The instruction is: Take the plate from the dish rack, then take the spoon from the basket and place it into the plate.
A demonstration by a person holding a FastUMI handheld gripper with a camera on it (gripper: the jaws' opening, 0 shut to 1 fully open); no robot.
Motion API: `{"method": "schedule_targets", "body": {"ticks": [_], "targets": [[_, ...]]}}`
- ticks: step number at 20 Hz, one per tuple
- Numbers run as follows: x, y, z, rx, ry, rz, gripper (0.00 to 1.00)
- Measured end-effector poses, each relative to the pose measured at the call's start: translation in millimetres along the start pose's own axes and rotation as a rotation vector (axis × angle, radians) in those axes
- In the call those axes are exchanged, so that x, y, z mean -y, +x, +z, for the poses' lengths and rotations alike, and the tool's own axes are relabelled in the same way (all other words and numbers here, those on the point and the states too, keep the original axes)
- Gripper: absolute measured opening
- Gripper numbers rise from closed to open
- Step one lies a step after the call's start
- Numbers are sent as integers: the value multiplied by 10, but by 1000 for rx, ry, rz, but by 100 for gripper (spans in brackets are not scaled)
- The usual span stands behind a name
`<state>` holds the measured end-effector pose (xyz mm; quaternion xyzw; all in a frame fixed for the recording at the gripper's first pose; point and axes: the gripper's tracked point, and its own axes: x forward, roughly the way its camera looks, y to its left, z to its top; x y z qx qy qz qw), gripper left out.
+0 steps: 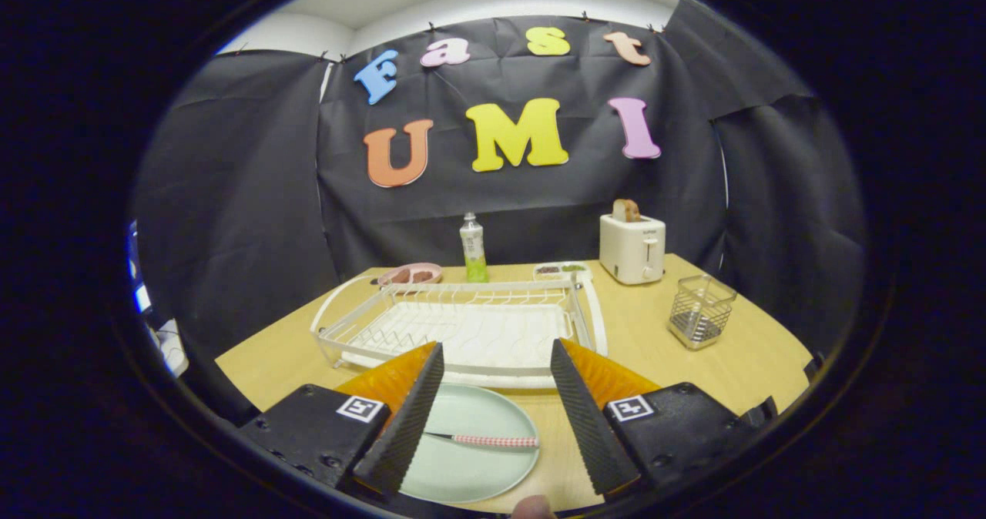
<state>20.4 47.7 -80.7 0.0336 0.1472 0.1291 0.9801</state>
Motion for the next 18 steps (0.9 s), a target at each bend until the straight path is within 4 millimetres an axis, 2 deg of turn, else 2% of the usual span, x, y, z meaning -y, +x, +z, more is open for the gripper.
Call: {"method": "schedule_targets", "body": {"ticks": [2,4,10,18], "targets": [[54,-88,95,46,-19,-32,100],[126,-166,207,101,-25,-66,100],[311,-475,366,210,-50,-168,100],[153,-872,427,285,-37,-163,100]]}}
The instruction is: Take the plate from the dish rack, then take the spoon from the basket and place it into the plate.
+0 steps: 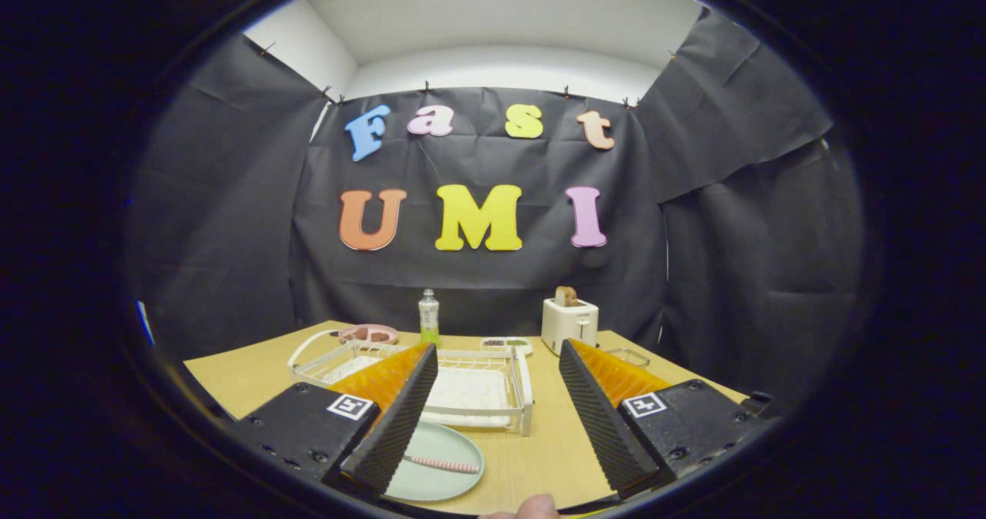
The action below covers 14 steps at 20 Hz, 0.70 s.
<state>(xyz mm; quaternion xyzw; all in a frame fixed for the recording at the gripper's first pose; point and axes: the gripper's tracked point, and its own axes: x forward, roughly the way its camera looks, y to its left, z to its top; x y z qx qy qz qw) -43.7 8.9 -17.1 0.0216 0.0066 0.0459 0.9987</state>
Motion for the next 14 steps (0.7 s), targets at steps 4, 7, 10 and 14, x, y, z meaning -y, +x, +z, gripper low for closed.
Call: {"method": "schedule_targets", "body": {"ticks": [4,7,10,14], "targets": [[-175,-181,116,38,-33,25,100],[-252,-276,105,36,-15,39,100],[-240,-317,62,22,5,10,100],[-446,-379,13,26,-40,36,100]]}}
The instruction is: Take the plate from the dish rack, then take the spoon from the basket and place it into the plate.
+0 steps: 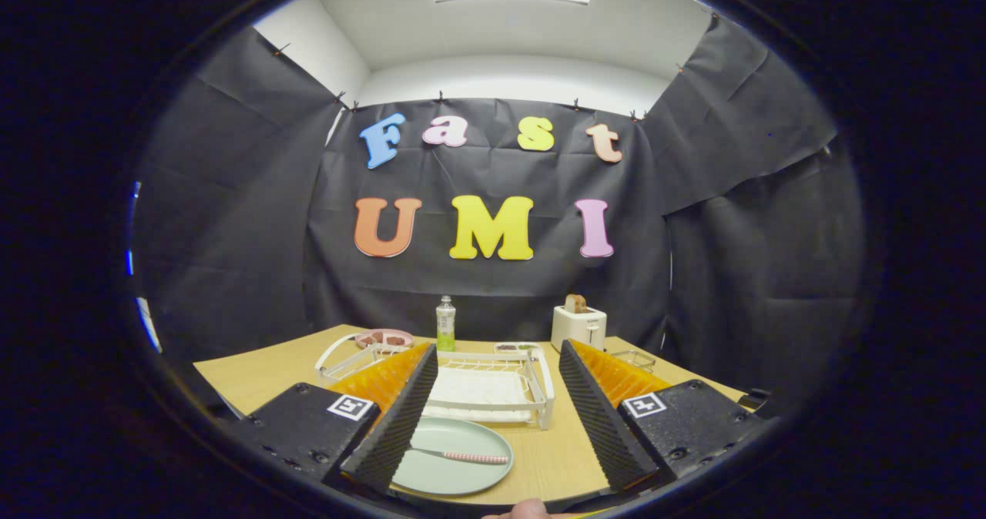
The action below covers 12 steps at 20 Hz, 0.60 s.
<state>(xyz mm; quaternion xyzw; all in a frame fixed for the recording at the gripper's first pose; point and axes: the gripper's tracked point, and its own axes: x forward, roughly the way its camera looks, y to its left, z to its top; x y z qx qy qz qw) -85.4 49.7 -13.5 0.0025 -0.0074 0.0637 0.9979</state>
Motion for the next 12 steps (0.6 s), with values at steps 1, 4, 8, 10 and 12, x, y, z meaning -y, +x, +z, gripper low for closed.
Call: {"method": "schedule_targets", "body": {"ticks": [1,4,8,10,12], "targets": [[-32,-12,-3,2,-6,12,100],[-42,-55,32,17,-15,9,100],[-63,-159,85,34,-41,12,100],[-140,-180,16,13,-22,40,100],[-72,-173,-28,-1,-6,33,100]]}}
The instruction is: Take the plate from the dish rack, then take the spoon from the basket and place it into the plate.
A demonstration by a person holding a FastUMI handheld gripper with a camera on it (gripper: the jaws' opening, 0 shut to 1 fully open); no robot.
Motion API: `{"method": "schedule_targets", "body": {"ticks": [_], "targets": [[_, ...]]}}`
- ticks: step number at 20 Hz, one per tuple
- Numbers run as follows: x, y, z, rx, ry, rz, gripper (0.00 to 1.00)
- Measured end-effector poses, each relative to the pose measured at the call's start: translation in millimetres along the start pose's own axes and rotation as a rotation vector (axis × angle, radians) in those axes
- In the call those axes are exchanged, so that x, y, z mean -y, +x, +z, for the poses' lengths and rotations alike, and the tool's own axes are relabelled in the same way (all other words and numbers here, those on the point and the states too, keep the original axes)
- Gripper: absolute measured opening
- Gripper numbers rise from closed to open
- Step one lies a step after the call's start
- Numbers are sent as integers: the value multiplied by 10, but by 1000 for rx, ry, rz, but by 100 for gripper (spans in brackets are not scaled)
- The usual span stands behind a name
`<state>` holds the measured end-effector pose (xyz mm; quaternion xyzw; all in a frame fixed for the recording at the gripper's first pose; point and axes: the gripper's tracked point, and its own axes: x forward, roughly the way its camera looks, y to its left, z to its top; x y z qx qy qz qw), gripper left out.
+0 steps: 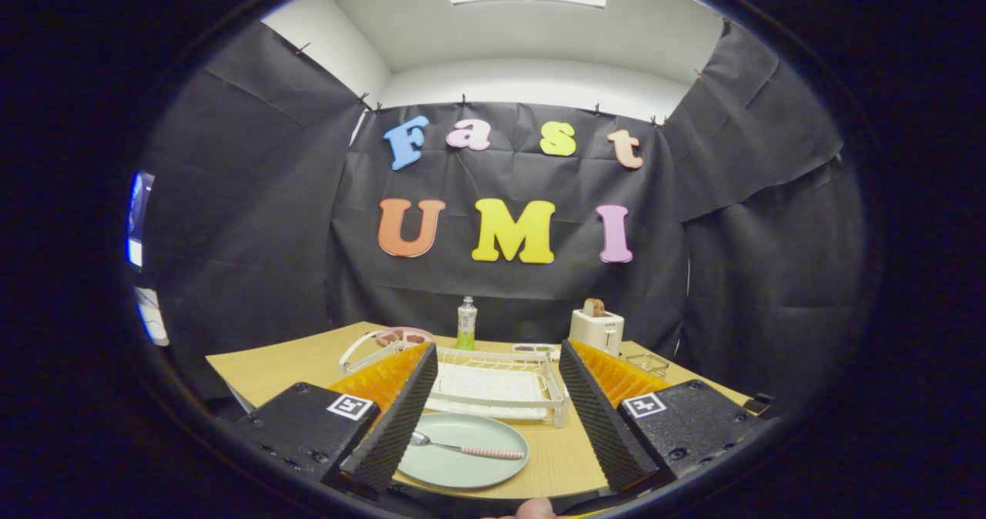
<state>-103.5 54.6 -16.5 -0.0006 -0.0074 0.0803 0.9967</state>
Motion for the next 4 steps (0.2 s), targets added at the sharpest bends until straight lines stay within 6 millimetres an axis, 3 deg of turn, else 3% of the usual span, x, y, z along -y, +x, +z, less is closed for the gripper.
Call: {"method": "schedule_targets", "body": {"ticks": [4], "targets": [[70,-13,15,3,11,-22,100]]}}
